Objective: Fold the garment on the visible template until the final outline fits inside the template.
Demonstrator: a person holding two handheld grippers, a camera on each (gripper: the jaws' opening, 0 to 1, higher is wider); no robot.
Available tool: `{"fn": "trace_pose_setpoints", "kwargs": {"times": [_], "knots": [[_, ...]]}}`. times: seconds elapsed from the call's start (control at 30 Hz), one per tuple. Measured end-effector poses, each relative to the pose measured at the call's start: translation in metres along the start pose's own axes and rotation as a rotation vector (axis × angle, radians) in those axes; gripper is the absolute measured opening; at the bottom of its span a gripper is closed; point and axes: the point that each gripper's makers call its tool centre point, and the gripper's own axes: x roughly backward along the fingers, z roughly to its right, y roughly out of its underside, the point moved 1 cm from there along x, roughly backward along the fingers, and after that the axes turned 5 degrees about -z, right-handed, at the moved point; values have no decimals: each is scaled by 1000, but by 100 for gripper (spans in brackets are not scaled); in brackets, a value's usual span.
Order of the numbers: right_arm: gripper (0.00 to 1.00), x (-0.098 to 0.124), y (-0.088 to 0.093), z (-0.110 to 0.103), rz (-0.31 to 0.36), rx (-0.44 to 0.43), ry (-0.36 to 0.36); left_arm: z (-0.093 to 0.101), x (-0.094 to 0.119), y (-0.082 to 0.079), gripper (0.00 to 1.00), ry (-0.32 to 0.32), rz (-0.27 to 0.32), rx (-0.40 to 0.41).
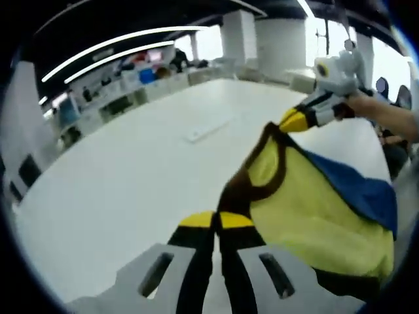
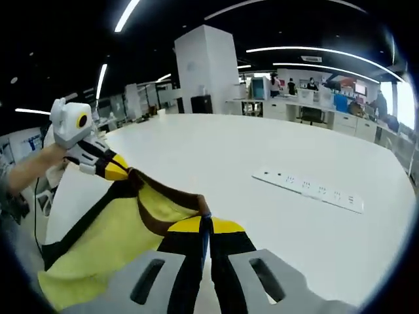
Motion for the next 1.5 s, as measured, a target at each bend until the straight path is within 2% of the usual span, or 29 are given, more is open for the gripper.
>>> {"fn": "trace_pose_setpoints", "kwargs": {"times": [0.4, 0.6, 0.77, 1.3, 1.5], "knots": [[3, -30, 21, 22, -28, -1, 11, -14, -45, 16, 0, 5, -31, 55], [3, -37, 30, 32, -35, -7, 20, -14, -57, 19, 0, 5, -37, 61], [3, -41, 30, 36, -38, 1, 17, -13, -59, 20, 0, 5, -39, 56], [3, -63, 24, 50, -28, 17, 48, -36, -77, 13, 0, -23, -37, 44], [3, -69, 22, 52, -36, 61, 67, -42, -81, 9, 0, -36, -33, 30]]}}
